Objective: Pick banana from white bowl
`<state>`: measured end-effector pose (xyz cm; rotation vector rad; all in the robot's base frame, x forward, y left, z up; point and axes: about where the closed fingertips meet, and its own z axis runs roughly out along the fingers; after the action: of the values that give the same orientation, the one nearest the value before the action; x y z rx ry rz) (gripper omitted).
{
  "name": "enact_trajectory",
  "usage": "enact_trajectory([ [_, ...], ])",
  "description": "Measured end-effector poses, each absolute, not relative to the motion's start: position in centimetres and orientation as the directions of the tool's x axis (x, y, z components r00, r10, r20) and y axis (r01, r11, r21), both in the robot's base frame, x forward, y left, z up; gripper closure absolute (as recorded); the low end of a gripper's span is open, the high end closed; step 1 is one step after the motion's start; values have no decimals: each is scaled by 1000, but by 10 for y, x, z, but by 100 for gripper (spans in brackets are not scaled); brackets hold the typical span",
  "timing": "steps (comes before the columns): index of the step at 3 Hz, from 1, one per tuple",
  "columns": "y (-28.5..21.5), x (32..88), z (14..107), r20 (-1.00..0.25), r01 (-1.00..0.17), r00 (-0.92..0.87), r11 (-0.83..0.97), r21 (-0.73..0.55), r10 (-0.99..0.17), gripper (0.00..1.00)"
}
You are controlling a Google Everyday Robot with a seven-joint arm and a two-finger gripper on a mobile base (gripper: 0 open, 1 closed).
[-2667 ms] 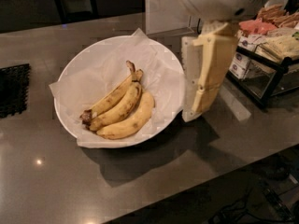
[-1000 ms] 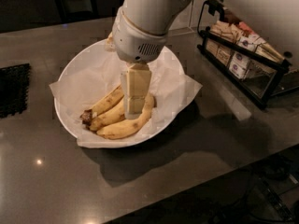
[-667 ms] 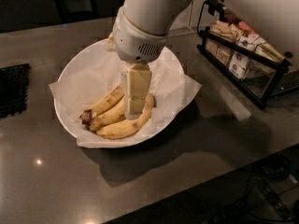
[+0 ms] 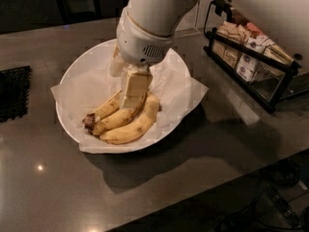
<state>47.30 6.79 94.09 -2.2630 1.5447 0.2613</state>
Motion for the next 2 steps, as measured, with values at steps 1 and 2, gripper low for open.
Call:
enact_trajectory([
  [1,68,473,941,-363,-924,376,-319,-210,-852,64],
  [2,63,476,943,-357,-928,363,-300,-220,-861,63],
])
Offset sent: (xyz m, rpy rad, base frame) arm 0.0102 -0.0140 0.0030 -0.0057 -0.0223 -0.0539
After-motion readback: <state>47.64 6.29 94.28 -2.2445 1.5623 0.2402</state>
